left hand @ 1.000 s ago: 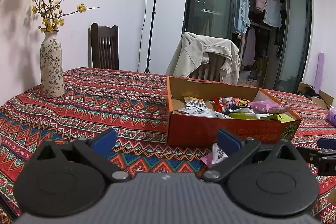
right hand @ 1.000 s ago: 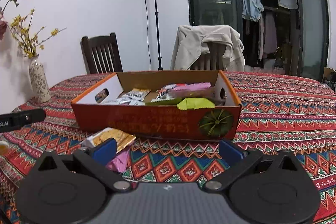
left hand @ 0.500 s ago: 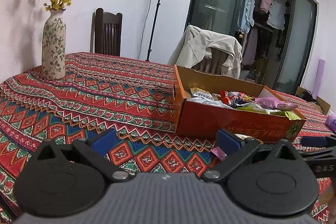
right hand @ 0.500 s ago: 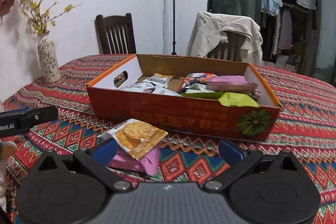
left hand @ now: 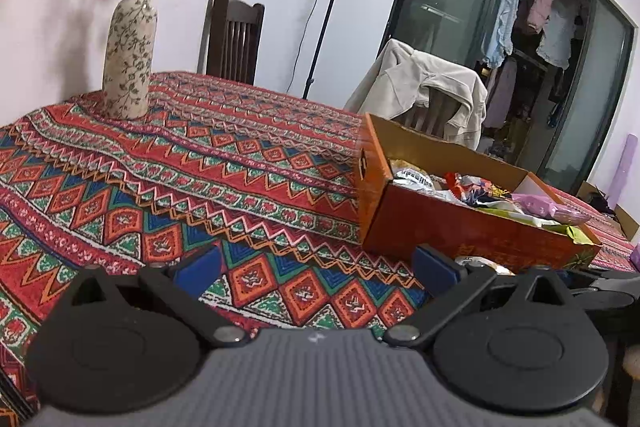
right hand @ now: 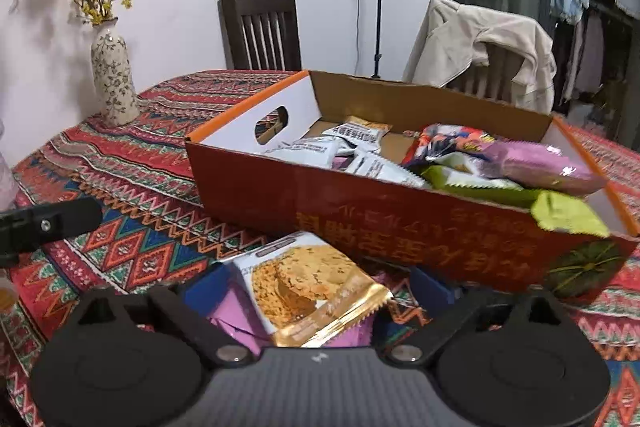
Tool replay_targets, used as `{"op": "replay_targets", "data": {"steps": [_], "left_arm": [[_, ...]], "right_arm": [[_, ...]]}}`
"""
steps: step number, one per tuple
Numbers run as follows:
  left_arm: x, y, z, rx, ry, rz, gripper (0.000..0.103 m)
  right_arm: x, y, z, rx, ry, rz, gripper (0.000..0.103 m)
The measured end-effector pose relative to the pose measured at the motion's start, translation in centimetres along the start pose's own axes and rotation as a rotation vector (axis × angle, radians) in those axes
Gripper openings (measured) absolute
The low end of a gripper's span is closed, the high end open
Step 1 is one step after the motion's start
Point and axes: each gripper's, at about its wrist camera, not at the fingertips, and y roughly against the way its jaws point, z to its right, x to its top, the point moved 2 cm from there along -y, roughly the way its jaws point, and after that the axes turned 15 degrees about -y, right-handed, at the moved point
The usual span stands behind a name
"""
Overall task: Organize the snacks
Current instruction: 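Grasp the cracker packet with the right tool, then grasp the pink packet with the left tool while the right tool holds the cracker packet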
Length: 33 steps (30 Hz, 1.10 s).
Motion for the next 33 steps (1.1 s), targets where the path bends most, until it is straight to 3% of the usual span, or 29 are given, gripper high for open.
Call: {"op": "replay_targets", "data": {"steps": [3,9,19,33], "left_arm": [[-0.1,-0.2,-0.1,0.006,0.005,-0.01,0.103],[-0.2,-0.3,-0.2,0.013,0.012,-0.018,0.103],[-0.2,-0.5,-0.3,0.017,0.02,-0.028,0.103],[0.1,-0.4,1.7,0.049,-0.056,-0.06,0.103]], "right_arm": [[-0.1,0.2,0.0,0.044,-0.003,0.007,0.073],[-0.5,1.0,-0.8,0.044,0.049,0.031,0.062],[0.1,4.5,0.5,0.033,0.02,0.135,0.062],[-0.8,7.6,6.8,-0.039,-0.082,0.209,0.062]]}}
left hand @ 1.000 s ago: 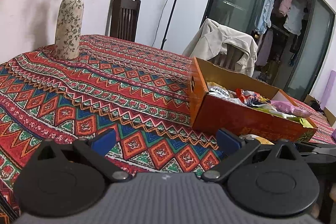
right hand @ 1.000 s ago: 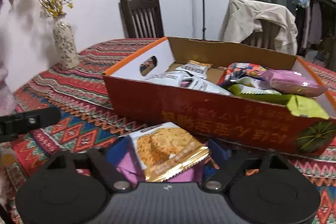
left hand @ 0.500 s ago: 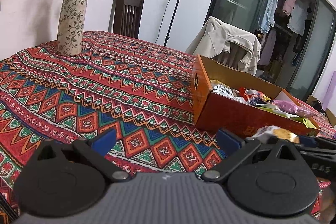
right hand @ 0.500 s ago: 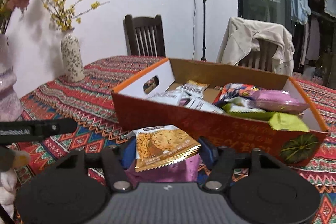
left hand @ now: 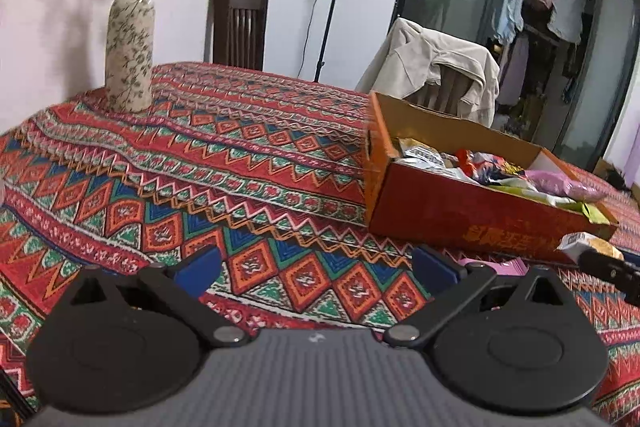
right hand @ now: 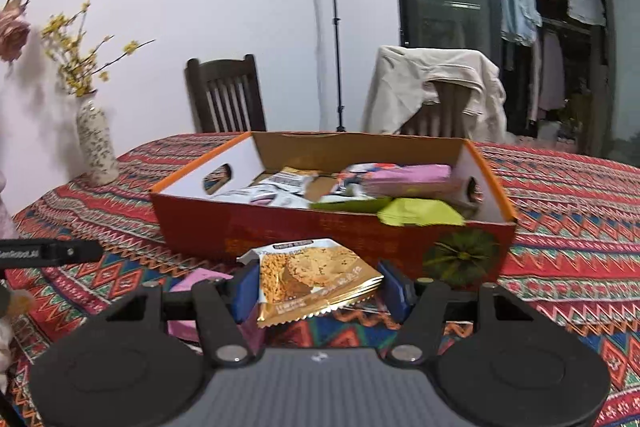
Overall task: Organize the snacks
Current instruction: 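Grasp the pink packet with the left tool while the right tool holds the cracker packet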
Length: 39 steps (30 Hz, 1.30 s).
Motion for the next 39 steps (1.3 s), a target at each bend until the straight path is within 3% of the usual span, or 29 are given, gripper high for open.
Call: {"op": "replay_targets", "data": {"steps": [12,17,33,39], "left_arm": [[2.7,-0.4,6.1,-0.026,-0.103,-0.017,0.103],[3.3,-1.7,8.7,-0.023,-0.13,-0.058,0.103],[2.6,-4.4,15.1,-0.09,-0.202,-0.15,0.103],[1.8,-5.5,16.1,-0.056,-0.227,-0.184,0.103]], "right_arm": [[-0.5,-0.1,3.3,-0.017,-0.121,-0.008,0.062],[-0.6,0.0,4.1,-0.065,-0.152,0.003,0.062],[-0.3,0.6,5.6,-0.121,-0.227,0.042,0.062],[-0.2,0.8,5.9,-0.124,-0.235,0.047,0.062]]}}
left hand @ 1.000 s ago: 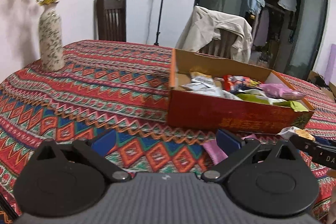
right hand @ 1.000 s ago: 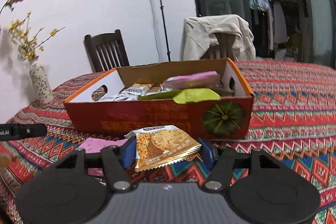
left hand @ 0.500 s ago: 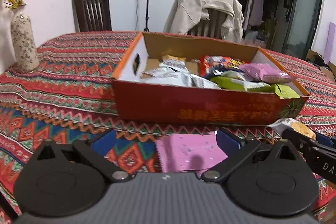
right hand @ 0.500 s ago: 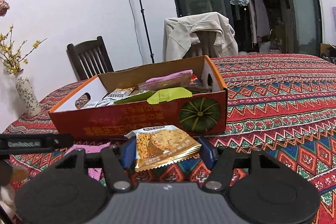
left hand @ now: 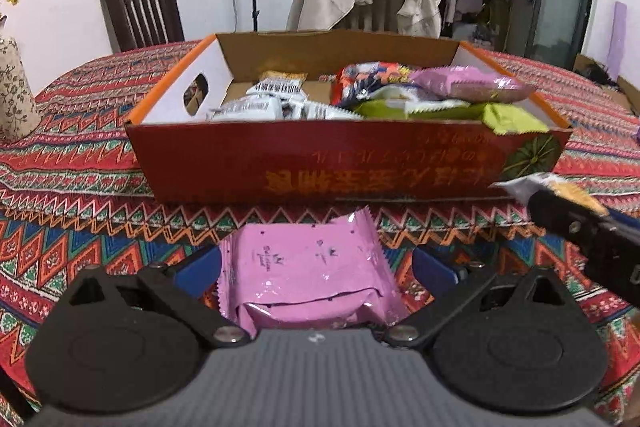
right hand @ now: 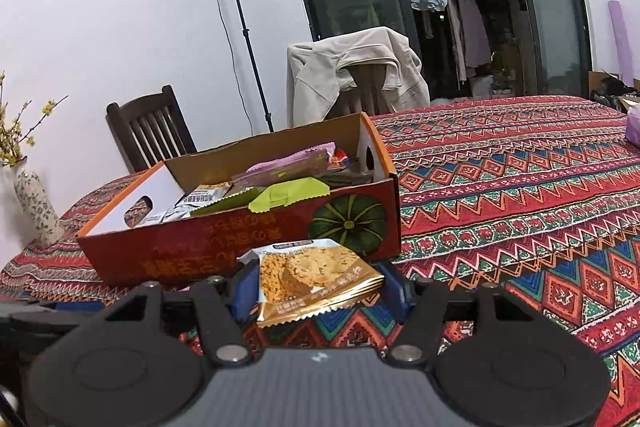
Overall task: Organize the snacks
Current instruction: 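Grasp the pink packet with the left tool while the right tool holds the cracker packet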
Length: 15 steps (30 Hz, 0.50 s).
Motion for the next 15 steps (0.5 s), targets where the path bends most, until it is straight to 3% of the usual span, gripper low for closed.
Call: {"op": "replay_targets", "data": {"steps": [4,15], "left_arm": [[-0.44,-1.26,-0.35,0.009,0.02,-0.04,0.103],[-1.03,-1.06,-0.59,0.015,0.011,-0.018,0.103]], "right_arm": [[-0.08,0.06,-0.09,0.008,0.004,0.0,0.062],[-0.31,0.12,-0.25,0.011,0.01,-0.004,0.062]]}}
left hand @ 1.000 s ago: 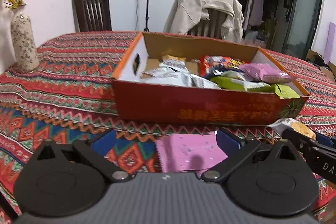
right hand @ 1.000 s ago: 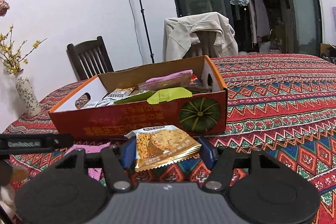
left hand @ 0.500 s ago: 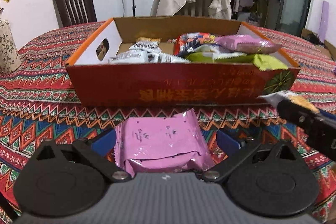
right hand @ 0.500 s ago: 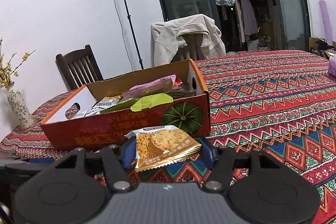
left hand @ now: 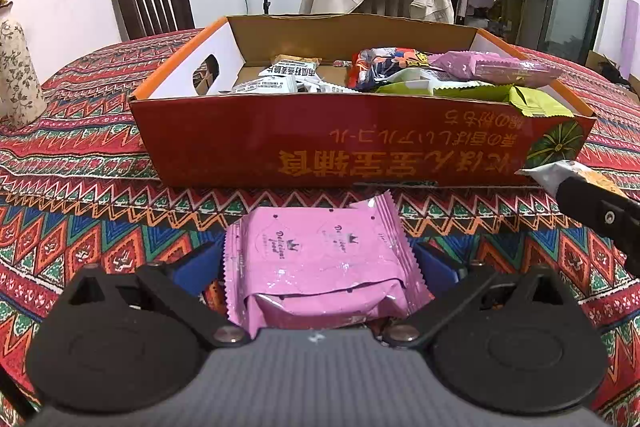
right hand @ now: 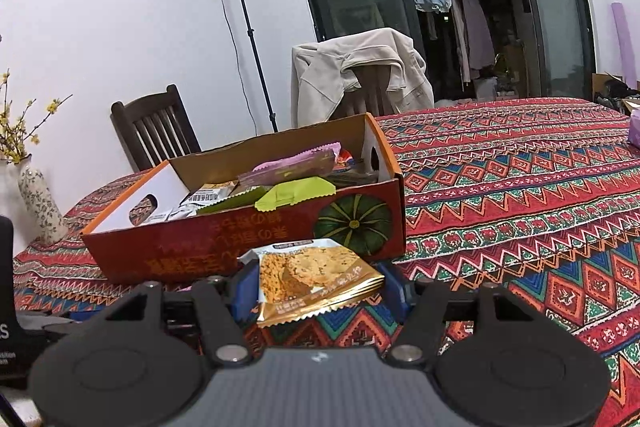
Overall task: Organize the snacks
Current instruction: 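Grasp the pink packet with the left tool while the right tool holds the cracker packet, then carry the pink packet and cracker packet into the box and open both tools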
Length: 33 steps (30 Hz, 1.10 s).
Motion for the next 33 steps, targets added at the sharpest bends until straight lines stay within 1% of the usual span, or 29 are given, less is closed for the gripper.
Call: {"op": "replay_targets", "data": {"steps": [5,8,10,11,12,13,17,23,33], "left_arm": [[0.0,0.1,0.1,-0.009,-0.009,0.007,0.102],[-0.3,0.6,-0.2,-0.015,-0.006,0.014,0.095],[-0.4,0.9,-0.5,-0.015,0.003,0.018,0.087],[-0.4,1.1,-0.6,-0.021,0.007,0.022,0.085],[-0.5,1.3,-0.7,-0.027,0.009,0.028,0.079],[-0.5,1.5,-0.8,-0.034,0.011,0.035,0.076],[-1.0,2.4,-1.1,-0.048,0.014,0.052,0.073],[-1.5,4.5,-2.0,-0.048,0.013,0.101,0.073],[0.1,8.8,-3.8,-0.061,0.02,0.259,0.073]], "right_arm": [[-0.2,-0.1,-0.2,0.011,0.011,-0.006,0.062],[-0.3,-0.1,-0.3,0.019,0.017,-0.007,0.062],[-0.3,-0.1,-0.4,0.018,0.02,-0.003,0.062],[-0.4,-0.1,-0.3,0.016,0.021,-0.002,0.062],[-0.4,-0.2,-0.3,0.016,0.02,-0.003,0.062],[-0.4,-0.2,-0.3,0.016,0.02,-0.003,0.062],[-0.6,-0.1,-0.6,0.036,0.037,-0.006,0.062],[-0.8,0.8,-1.3,0.072,0.073,0.022,0.062],[0.1,3.8,-2.3,0.091,0.089,0.098,0.062]]}}
